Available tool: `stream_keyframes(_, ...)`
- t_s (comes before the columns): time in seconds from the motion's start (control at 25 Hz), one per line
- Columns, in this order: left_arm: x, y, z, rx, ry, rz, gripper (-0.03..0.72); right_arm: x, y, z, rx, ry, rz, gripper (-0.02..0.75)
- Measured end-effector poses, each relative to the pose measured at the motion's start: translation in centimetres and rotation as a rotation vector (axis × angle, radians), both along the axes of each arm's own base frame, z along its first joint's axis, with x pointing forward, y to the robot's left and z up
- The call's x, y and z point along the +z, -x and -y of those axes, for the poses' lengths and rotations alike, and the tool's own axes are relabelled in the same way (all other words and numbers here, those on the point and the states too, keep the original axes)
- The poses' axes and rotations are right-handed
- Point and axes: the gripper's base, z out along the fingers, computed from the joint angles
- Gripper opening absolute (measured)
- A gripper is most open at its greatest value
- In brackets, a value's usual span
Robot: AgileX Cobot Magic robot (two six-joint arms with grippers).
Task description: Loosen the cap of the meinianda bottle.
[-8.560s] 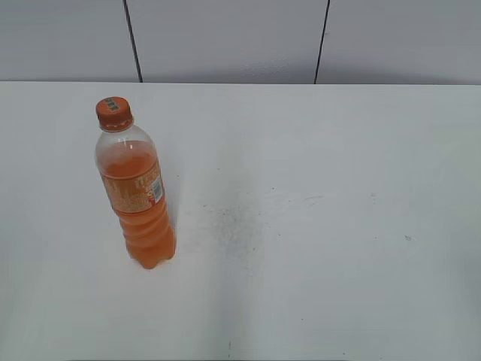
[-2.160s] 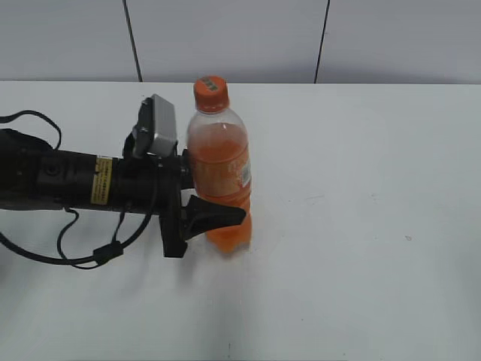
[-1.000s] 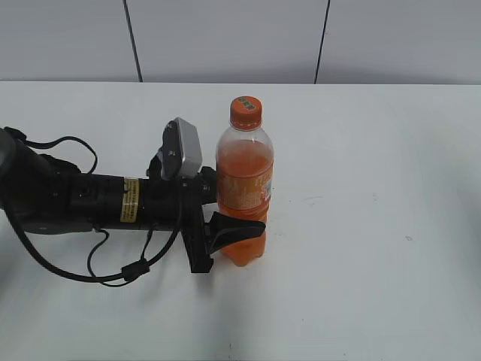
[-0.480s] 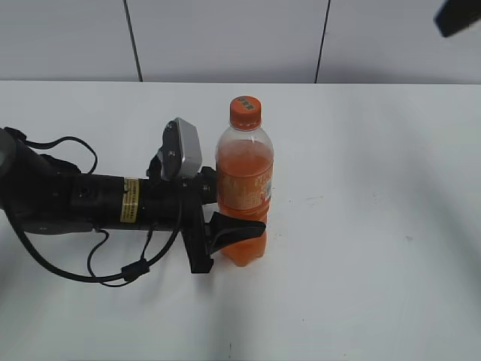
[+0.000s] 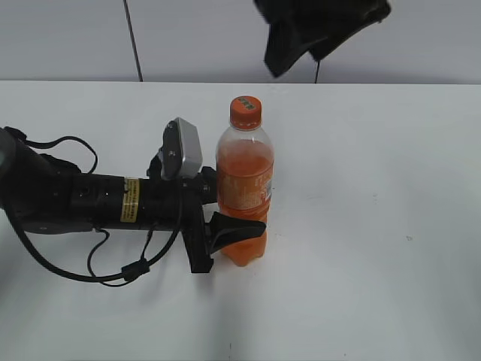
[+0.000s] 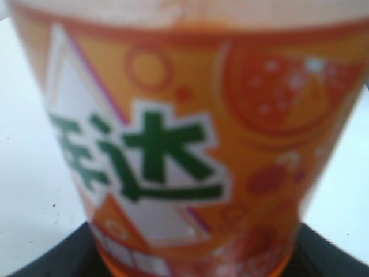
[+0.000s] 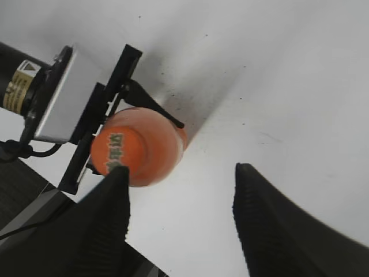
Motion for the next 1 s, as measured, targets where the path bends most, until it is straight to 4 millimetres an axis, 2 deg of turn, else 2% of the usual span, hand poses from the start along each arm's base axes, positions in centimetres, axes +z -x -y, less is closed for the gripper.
stream_keyframes(0.2,0.0,0.0,0.0,0.0,0.0,0.0,0.4,-1.9,0.4,-2.3,0.052,0.035,-0.04,0.43)
stream_keyframes(0.76,0.0,0.0,0.0,-0.001,0.0,0.001,0.4,-3.4,0.2,-3.4,0.058,0.013,-0.114,0.424)
stream_keyframes(0.84,0.0,0.0,0.0,-0.002,0.0,0.001,0.4,-3.5,0.2,-3.4,0.058,0.015,-0.116,0.392)
stream_keyframes(0.96,0.0,0.0,0.0,-0.002,-0.001,0.001,0.4,-3.4,0.2,-3.4,0.059,0.016,-0.115,0.272)
stream_keyframes(1.0,0.0,0.0,0.0,-0.002,-0.001,0.001,0.4,-3.4,0.2,-3.4,0.065,0.019,-0.112,0.263)
